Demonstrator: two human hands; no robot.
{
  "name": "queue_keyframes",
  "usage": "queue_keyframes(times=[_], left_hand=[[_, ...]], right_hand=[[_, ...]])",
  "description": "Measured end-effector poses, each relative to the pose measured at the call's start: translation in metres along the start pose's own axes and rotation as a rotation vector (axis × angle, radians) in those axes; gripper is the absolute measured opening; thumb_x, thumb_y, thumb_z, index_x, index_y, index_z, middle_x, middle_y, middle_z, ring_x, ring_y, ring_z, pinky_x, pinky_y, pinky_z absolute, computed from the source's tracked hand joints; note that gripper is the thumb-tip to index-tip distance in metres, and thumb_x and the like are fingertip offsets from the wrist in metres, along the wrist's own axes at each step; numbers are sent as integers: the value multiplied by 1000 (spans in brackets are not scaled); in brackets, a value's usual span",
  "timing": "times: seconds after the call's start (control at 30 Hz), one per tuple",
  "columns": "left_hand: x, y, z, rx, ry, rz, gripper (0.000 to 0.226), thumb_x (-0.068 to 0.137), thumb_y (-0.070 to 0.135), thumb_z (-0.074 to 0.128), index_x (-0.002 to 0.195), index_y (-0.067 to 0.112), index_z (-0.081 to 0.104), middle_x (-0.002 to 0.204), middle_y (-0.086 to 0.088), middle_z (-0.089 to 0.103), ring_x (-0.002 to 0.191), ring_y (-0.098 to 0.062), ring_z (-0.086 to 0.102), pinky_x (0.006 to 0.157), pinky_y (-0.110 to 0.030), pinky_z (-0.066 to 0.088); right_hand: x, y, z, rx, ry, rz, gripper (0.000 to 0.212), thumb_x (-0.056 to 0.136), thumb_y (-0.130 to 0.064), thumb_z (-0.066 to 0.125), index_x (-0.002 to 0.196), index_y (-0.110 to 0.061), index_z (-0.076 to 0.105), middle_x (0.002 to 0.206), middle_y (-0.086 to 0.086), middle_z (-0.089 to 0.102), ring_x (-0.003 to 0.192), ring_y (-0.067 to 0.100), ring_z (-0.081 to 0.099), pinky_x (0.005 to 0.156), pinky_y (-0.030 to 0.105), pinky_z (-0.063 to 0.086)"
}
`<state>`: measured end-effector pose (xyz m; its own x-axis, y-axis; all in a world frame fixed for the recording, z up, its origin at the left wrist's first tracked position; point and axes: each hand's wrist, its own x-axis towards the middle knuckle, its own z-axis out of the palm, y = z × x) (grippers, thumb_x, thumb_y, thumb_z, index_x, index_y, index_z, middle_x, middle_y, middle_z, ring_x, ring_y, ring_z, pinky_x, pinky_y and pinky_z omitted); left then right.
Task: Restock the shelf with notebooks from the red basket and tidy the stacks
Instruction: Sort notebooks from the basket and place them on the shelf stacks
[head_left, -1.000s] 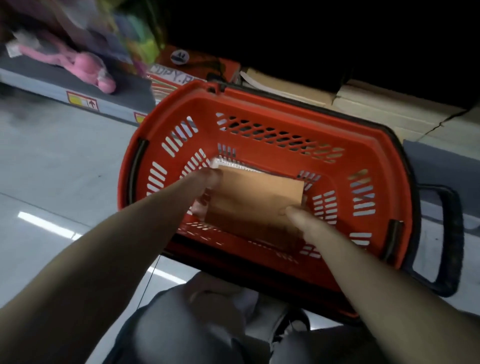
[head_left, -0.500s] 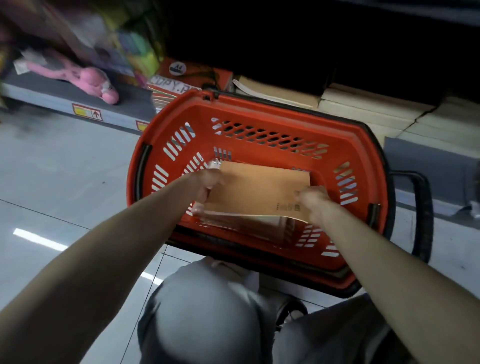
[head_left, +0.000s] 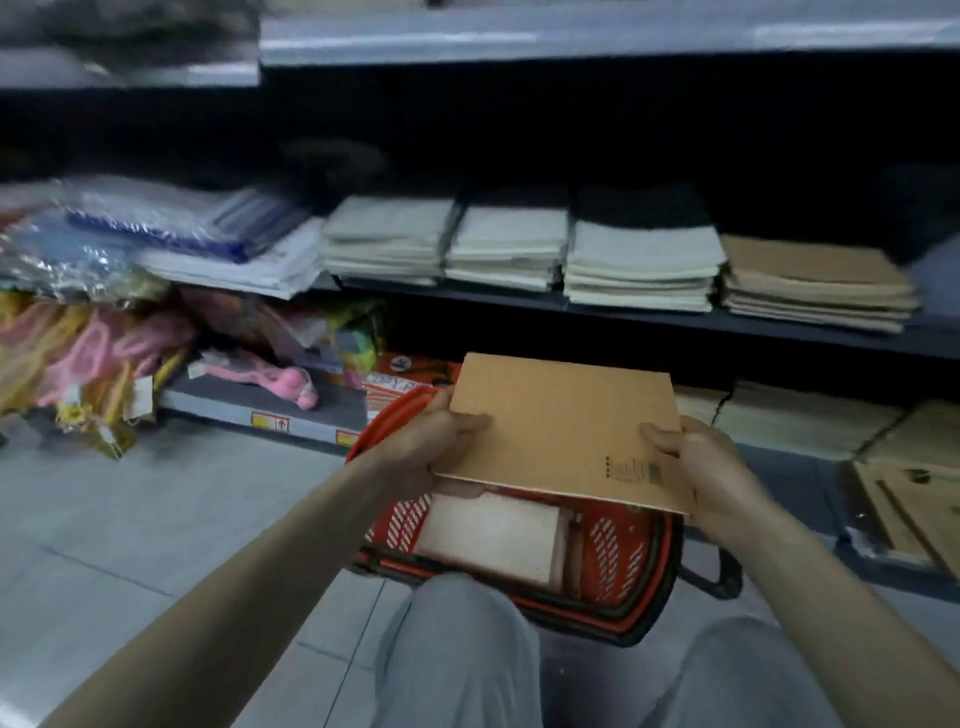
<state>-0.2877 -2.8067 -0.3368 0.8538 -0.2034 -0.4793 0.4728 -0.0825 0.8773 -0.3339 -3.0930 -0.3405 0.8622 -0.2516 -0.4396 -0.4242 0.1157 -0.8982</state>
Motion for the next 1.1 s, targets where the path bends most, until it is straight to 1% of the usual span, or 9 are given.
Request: queue_keyframes(times=[0.07,0.17,0.37,0.47,0.63,0.77,0.9,1.0,1.1], left_hand=[[-18,19,15,-16,-43,47,40,89,22,73,118,46,59,116,-4,75,103,-31,72,74,-54,59],[-41,45,45,-47,-85,132,46,88,13,73,121,42,61,108,-8,76,76,-25,71,53,-34,51],[-53,86,119,-98,-86,130,30,90,7,68,118,15,69,92,-9,71,63,-17,66,38,-23,47],[-40,103,156,-316,-109,45,16,87,3,69,103,5,70,92,-12,69,72,-22,68,40,-23,50],[-16,136,223,-571,-176,45,15,91,-1,65,106,0,63,98,-22,75,90,-32,71,65,-31,64],[-6,153,277,-334,-338,74,25,94,5,65,118,1,66,116,-23,72,105,-36,71,87,-38,60],[8,158,306,119,-367,64,25,95,0,61,119,9,61,107,-21,73,89,-34,74,78,-41,65],[22,164,301,138,-314,105,22,100,-11,48,111,2,61,91,-15,67,69,-22,67,54,-25,59],[42,168,287,108,-193,223,16,99,-10,53,111,-6,63,89,-12,69,66,-19,62,58,-24,59]], right_hand=[[-32,-20,-22,72,-23,-47,20,102,-18,63,121,-15,67,107,12,80,102,35,75,89,52,60],[-69,-41,-55,111,-32,-114,23,102,-14,61,124,-13,66,108,15,79,102,38,75,91,54,59],[-90,-77,-108,193,153,-191,18,101,-10,60,117,-14,68,106,14,79,103,37,72,97,56,55],[-83,-90,-130,278,225,-226,14,102,-10,60,112,-16,68,105,13,77,103,36,70,95,52,54],[-48,-96,-158,509,360,-274,25,101,-5,58,124,-13,64,112,12,75,103,33,70,95,51,55],[-15,-99,-156,731,355,-306,47,97,6,54,139,-14,53,123,15,69,109,34,68,94,55,56],[11,-106,-144,801,346,-312,51,91,11,59,137,-10,51,124,19,68,111,37,67,93,56,58],[17,-104,-145,708,294,-315,46,91,4,69,131,-11,52,116,17,72,101,34,72,76,44,60],[24,-104,-164,562,361,-345,49,91,-6,75,135,-11,54,103,15,75,76,26,71,62,33,53]])
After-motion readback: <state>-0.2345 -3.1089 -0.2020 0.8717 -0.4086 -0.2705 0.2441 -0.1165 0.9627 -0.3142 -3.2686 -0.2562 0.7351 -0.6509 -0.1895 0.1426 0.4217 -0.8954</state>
